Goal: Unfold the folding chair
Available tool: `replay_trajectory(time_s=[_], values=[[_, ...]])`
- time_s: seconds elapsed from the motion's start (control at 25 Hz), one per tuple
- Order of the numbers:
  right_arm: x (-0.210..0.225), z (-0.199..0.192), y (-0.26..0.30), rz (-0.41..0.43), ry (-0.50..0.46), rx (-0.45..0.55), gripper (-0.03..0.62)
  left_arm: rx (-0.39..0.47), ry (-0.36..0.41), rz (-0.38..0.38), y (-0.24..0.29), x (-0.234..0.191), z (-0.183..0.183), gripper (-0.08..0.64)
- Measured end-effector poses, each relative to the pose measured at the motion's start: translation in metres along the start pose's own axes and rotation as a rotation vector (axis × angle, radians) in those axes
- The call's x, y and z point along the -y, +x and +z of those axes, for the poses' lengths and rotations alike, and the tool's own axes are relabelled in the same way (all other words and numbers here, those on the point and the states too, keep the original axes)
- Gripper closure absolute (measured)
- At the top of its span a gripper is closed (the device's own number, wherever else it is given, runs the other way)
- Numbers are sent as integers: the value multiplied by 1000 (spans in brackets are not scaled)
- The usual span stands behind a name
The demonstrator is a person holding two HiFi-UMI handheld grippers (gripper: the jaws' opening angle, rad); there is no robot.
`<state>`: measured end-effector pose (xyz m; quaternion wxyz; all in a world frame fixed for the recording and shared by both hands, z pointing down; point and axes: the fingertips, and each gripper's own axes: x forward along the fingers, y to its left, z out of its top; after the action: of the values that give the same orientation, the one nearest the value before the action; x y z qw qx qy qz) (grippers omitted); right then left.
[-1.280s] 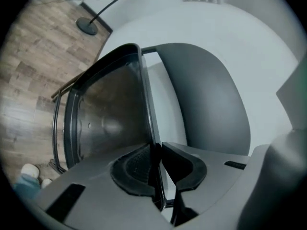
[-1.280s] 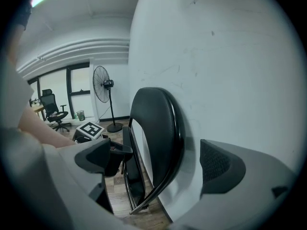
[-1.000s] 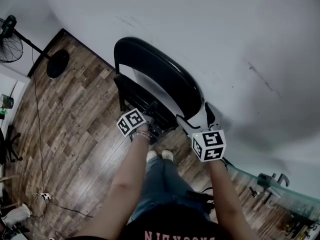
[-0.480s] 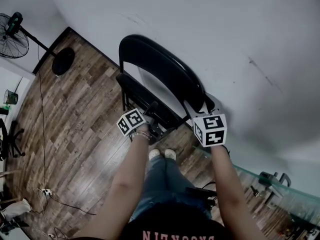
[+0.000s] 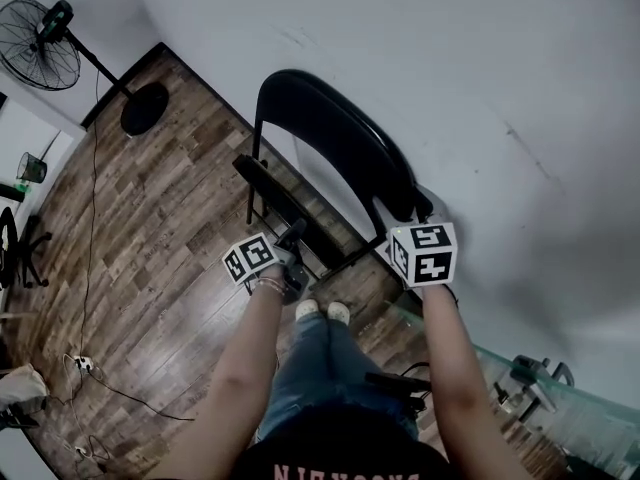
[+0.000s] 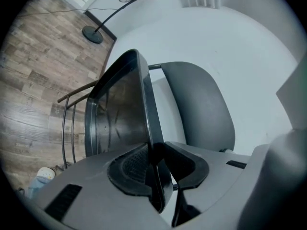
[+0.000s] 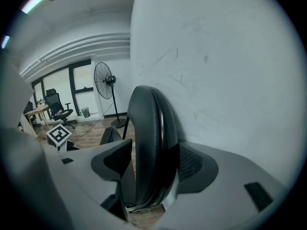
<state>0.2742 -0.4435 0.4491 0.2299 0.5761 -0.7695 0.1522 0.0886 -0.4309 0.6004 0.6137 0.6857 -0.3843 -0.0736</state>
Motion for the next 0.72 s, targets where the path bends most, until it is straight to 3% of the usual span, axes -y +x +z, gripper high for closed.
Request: replay_trajectory(time_s=[0.2, 0.32, 0.72], values=[[1, -3, 3, 10, 21, -34, 320, 39, -13, 20, -35, -22, -2, 459], [4, -8, 5, -11, 16, -67, 371, 64, -33, 35, -55, -35, -3, 450], [-7, -17, 4, -28, -21, -96, 377, 146, -14, 147, -100, -64, -5, 445]])
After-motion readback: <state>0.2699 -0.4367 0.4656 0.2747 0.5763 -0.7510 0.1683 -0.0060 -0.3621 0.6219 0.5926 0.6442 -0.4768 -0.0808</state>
